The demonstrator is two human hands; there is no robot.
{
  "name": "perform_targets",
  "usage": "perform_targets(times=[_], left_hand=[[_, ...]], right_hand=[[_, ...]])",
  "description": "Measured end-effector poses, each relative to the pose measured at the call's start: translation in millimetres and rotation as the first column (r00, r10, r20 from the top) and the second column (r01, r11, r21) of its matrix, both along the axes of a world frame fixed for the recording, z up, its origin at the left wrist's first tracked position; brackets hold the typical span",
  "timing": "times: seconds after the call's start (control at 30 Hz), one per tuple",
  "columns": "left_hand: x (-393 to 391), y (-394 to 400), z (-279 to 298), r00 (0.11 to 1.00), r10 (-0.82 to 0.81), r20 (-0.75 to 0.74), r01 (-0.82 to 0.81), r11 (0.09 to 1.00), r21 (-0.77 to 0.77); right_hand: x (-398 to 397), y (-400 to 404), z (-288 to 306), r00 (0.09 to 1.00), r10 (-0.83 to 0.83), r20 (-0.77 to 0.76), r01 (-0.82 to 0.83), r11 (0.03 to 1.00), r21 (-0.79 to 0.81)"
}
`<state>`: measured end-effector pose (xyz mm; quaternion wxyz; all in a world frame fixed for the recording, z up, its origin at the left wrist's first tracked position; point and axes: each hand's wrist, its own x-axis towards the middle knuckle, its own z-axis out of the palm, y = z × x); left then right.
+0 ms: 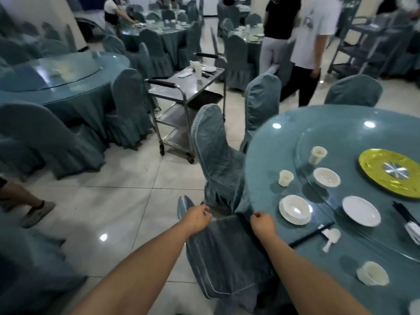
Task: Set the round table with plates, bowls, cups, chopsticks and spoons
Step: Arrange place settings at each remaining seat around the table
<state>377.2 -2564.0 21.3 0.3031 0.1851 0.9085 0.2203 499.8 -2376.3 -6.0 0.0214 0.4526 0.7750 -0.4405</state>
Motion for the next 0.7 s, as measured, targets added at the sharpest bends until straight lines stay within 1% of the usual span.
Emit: perform_targets(times=[0.1, 0.2, 0.27, 0.37, 0.43, 0.47, 0.6, 0.7], left_hand=[[-32, -44, 0, 0.997, 0.077, 0.013, -0.077, 0.996, 0.04], [-66, -79, -4, 0.986, 0.154, 0.069, -0.16, 0.984, 0.08], [-97, -109, -7, 0.979, 0.172, 0.107, -0.18, 0.981, 0.072], [-155, -161, -13, 0.984, 0.124, 0.126, -0.127, 0.992, 0.019], [-177, -180, -13, 0.987, 0.091, 0.134, -0.089, 0.996, -0.02], [-200, -194, -15, 0.988, 0.07, 0.138, -0.066, 0.997, -0.034], [-244, -210, -15, 0.986, 0.02, 0.167, -0.012, 0.999, -0.045], [-280, -206, -16, 0.986, -0.013, 0.164, 0.018, 0.999, -0.027]], right_hand=[[-41, -42, 4, 0.997, 0.065, -0.029, -0.065, 0.998, 0.012], [-83, -75, 1, 0.997, 0.059, -0.046, -0.059, 0.998, -0.012], [-119, -101, -1, 0.996, 0.073, -0.053, -0.074, 0.997, -0.015], [-179, -145, -6, 0.995, 0.098, -0.027, -0.097, 0.995, 0.035], [-198, -160, -4, 0.994, 0.109, -0.003, -0.108, 0.991, 0.079], [-217, -172, -6, 0.996, 0.089, 0.009, -0.089, 0.992, 0.089], [-244, -186, -5, 0.997, 0.054, 0.057, -0.061, 0.987, 0.146], [-267, -189, -4, 0.997, 0.042, 0.061, -0.052, 0.981, 0.184]])
